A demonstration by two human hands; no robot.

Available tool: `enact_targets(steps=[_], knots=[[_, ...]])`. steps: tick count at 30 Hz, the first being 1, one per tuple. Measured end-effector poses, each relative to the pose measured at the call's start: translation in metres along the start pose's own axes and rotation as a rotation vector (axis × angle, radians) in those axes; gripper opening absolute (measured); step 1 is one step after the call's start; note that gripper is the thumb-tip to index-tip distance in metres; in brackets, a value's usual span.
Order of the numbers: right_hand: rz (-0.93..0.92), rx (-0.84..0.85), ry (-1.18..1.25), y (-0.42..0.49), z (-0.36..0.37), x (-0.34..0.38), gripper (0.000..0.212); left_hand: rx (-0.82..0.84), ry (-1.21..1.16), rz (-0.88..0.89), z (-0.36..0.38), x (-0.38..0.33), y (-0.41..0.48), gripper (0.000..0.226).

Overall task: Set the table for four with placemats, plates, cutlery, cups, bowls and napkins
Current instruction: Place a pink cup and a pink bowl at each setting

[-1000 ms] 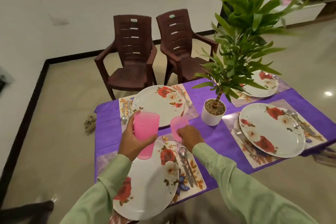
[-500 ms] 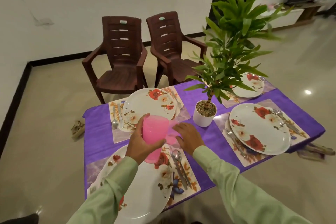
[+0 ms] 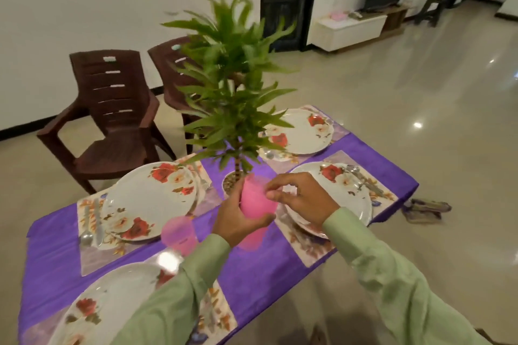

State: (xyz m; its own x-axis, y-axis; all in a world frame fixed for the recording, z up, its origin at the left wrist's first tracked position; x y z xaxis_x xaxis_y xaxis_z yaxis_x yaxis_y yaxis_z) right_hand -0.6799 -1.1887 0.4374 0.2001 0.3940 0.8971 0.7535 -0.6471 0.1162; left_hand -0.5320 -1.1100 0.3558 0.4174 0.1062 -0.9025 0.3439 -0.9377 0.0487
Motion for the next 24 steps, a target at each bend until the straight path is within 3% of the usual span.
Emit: enact_targets(steps=[11,16,21,24], knots=[[0.124,0.169,-0.119,-0.008,-0.187,-0.062,0.01,0.157,-0.092,0.002,0.161,-0.091,0.073,0.106],[0.092,0.142,-0.114,0.001,-0.223,-0.079,0.012,0.156,-0.149,-0.035,0.183,-0.104,0.098,0.102],[0.132,0.0,-0.03,0.014,-0.236,-0.094,0.008,0.109,-0.175,-0.048,0.19,-0.1,0.125,0.096],[0.085,0.007,-0.231,0.028,-0.231,-0.089,0.01,0.069,-0.184,-0.032,0.193,-0.1,0.142,0.096]])
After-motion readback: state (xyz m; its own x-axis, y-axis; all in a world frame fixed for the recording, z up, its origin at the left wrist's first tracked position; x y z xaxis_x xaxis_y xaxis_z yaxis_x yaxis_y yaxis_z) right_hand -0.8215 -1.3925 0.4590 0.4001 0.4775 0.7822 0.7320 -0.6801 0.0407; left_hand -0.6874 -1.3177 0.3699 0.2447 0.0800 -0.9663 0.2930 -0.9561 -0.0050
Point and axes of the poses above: each hand's wrist, its own y-axis towards the middle knuckle, its own z-axis out of the palm, x = y × z, the point moved 5 cm from there along y, towards the middle knuckle, and after that the axes turned 5 degrees about y, right-handed, at the moved point
